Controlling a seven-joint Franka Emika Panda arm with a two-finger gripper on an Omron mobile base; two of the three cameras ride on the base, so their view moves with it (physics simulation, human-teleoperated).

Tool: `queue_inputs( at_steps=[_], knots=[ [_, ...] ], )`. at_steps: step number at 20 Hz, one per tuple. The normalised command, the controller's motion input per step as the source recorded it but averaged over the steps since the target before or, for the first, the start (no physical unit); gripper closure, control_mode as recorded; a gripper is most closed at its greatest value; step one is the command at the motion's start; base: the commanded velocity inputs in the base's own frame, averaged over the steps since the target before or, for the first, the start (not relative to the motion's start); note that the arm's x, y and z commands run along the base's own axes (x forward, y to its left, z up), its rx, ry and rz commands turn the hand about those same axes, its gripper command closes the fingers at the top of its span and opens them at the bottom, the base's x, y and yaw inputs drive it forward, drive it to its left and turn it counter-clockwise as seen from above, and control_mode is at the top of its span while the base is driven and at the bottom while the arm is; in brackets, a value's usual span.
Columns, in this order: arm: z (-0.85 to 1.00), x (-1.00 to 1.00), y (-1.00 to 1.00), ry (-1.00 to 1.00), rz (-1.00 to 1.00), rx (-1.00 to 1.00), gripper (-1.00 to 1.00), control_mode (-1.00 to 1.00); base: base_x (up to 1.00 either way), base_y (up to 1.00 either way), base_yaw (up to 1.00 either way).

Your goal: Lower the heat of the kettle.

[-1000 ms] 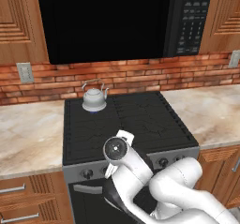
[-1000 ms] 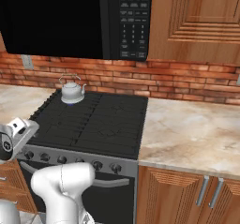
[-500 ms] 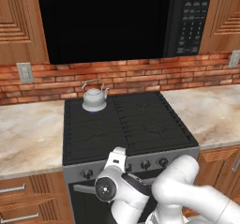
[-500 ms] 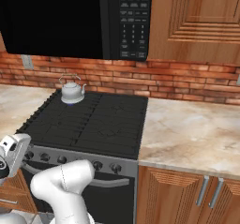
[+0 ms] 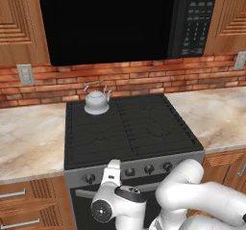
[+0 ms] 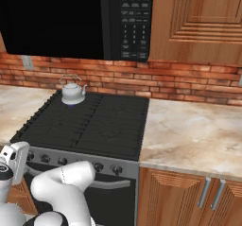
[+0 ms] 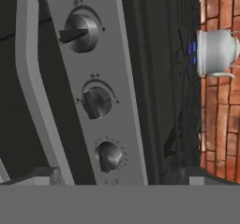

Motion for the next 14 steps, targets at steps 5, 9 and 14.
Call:
queue_inputs(
  at_steps=[5,9,14],
  knots=[
    [-0.24,0.15,0.13,-0.03,-0.06,-0.02,-1.0,-1.0,0.0,0.0,0.0],
    [-0.19,0.2,0.03,-0.01,-0.08,0.0,-1.0,-1.0,0.0,0.0,0.0],
    [-0.17,0.23,0.0,-0.01,-0.05,0.0,-1.0,-1.0,0.0,0.0,0.0]
  ],
)
